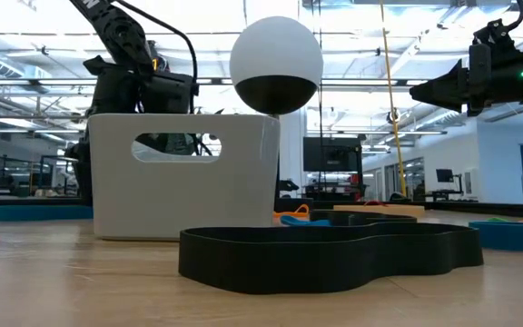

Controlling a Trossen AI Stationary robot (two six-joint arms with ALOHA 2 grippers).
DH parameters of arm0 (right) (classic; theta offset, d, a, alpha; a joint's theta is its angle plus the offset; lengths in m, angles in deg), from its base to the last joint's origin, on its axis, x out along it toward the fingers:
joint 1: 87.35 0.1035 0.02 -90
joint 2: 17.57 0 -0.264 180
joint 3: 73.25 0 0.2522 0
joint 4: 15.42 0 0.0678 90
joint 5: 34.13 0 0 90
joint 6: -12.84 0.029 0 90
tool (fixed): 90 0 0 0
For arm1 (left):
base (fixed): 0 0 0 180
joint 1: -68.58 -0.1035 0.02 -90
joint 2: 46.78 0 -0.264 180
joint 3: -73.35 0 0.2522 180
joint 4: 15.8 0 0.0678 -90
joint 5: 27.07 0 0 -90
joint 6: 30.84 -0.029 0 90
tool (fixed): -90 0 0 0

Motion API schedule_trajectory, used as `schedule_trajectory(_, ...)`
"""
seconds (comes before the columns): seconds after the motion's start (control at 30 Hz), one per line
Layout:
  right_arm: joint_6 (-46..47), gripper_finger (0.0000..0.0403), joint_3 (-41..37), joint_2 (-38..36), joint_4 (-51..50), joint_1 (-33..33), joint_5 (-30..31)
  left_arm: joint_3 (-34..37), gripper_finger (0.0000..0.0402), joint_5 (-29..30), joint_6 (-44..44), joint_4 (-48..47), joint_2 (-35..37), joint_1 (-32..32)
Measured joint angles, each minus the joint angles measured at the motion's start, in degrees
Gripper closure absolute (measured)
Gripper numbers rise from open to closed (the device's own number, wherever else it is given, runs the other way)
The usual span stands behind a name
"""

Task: Pick and place rubber bands into bin
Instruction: Put the top large blue rubber band into the gray bin

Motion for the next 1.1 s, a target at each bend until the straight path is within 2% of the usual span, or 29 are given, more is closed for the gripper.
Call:
schedule_trajectory(0.13,0.0,0.0289,0.0,0.0,-0.02,0.0,0.0,0.2,0.0395,1.67,0.65,-1.09,1.84,1.59)
schedule_trajectory(0.27,0.0,0.0289,0.0,0.0,-0.07,0.0,-0.02,-0.22,0.0396,1.54,2.41,-2.57,7.29,3.18)
schedule_trajectory(0.43,0.0,0.0289,0.0,0.0,-0.04,0.02,0.0,-0.2,0.0397,0.69,5.8,-5.15,17.42,4.65)
schedule_trajectory(0.63,0.0,0.0289,0.0,0.08,-0.02,0.0,0.0,-0.26,0.0398,-0.3,7.01,-2.22,31.61,6.33)
schedule_trajectory(0.77,0.0,0.0289,0.0,0.24,-0.02,0.0,0.02,-0.28,0.0395,2.22,6.02,3.88,40.9,6.87)
schedule_trajectory(0.9,0.0,0.0289,0.0,0.41,0.02,0.0,0.02,-0.3,0.0398,2.93,-0.73,16.32,48.15,7.5)
schedule_trajectory(1.0,0.0,0.0289,0.0,0.42,0.04,0.0,0.02,-0.42,0.0396,1.7,-8.03,28.25,50.59,7.98)
schedule_trajectory(1.1,0.0,0.0289,0.0,0.44,0.04,0.0,0.02,-0.44,0.0398,-2.16,-12.98,37.49,50.26,8.3)
